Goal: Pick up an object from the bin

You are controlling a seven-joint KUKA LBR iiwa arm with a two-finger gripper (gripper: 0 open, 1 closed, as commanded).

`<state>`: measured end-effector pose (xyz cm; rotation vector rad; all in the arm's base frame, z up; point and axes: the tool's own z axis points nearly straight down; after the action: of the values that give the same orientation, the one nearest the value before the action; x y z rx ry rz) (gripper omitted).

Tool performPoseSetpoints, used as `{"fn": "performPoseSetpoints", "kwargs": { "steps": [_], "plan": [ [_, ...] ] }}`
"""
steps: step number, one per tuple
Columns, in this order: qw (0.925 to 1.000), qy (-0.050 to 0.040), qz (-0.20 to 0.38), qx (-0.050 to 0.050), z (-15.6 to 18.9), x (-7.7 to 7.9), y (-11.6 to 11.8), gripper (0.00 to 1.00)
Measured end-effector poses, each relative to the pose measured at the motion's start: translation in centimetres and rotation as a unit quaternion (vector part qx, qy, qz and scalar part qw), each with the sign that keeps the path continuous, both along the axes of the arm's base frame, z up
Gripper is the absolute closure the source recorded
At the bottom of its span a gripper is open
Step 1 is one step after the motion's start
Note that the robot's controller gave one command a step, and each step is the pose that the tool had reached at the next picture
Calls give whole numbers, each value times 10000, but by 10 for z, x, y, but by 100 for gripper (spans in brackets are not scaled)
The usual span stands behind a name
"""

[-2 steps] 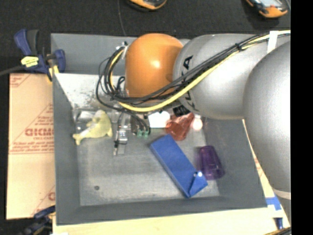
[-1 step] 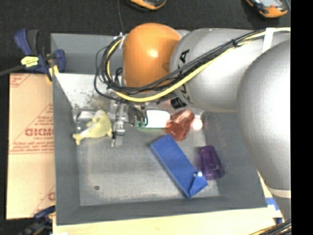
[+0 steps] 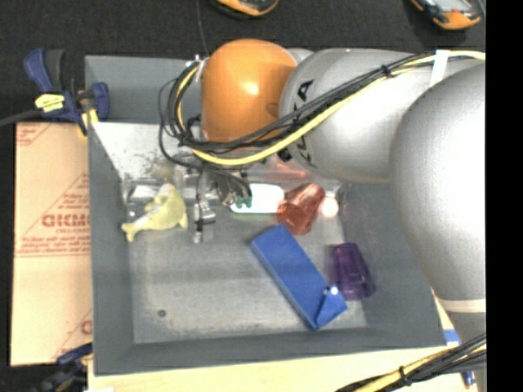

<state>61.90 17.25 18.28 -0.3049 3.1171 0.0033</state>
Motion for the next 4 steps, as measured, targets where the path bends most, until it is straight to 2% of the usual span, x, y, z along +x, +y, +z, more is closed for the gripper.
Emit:
{"fn": "performPoseSetpoints", "kwargs": {
  "steps": [1,2,3,4],
  "plan": [
    [9976,-18,693,2,0,0,14,0],
    [9999,-30,-130,18,-10,4,31,0],
    [9925,-75,1217,6,-73,24,24,0],
    [9900,-69,1407,2,-114,22,25,0]
  ]
}}
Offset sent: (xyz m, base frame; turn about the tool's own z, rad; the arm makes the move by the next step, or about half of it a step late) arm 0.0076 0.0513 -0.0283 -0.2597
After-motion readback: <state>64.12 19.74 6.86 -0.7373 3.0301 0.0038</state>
